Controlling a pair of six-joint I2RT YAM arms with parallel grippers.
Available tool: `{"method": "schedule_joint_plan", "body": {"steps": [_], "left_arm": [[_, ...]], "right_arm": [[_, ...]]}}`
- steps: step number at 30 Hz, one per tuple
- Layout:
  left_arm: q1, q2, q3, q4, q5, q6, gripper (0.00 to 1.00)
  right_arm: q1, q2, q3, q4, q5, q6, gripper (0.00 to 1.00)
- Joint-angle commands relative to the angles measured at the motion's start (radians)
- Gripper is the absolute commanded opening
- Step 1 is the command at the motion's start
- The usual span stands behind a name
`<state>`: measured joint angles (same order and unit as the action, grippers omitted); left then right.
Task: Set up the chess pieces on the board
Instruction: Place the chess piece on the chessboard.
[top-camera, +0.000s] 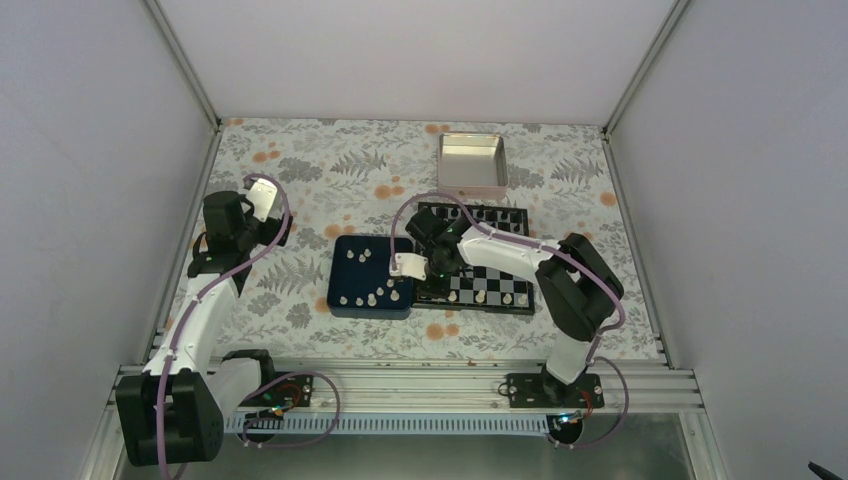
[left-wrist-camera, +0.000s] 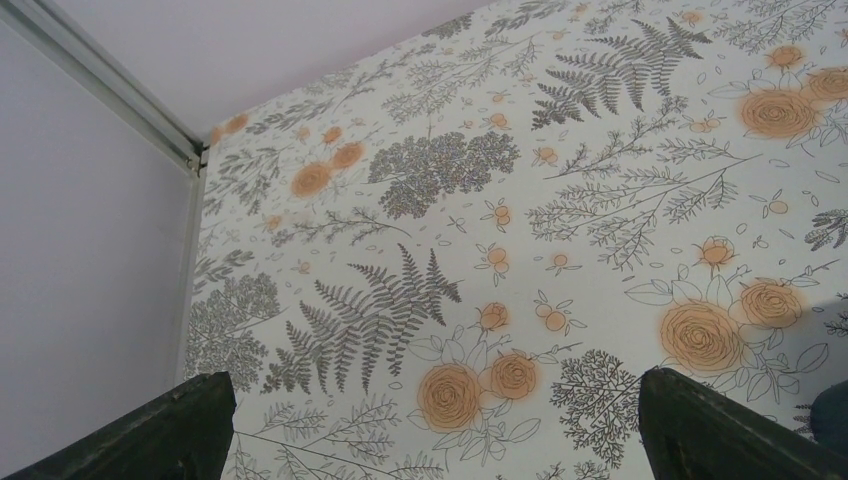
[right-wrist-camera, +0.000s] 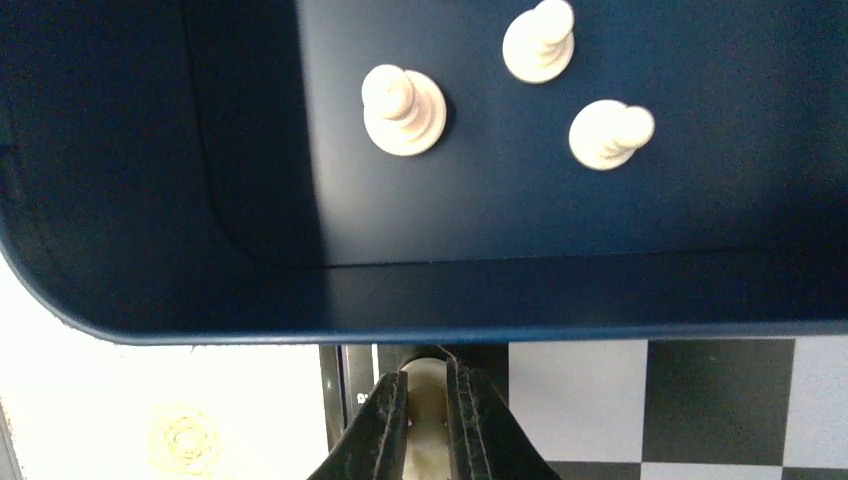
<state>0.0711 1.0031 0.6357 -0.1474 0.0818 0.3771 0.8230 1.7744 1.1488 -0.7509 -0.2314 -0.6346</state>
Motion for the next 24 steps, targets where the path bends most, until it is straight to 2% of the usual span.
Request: {"method": "schedule_joint_plan", "body": {"steps": [1, 14, 24], "left_arm": [[0.006, 0.001, -0.001, 0.019, -0.001, -0.009, 1.00], [0.006, 0.006, -0.001, 0.019, 0.006, -0.009, 1.00], [0.006, 0.006, -0.001, 0.019, 0.009, -0.009, 1.00]], "right_arm": [[-0.004, 0.023, -0.004, 0.016, -0.020, 0.009, 0.07], [-0.008, 0.016, 0.004, 0.003, 0.013, 0.007, 0.13], [-0.015, 0.004, 0.025, -0.028, 0.014, 0.005, 0.12]]}}
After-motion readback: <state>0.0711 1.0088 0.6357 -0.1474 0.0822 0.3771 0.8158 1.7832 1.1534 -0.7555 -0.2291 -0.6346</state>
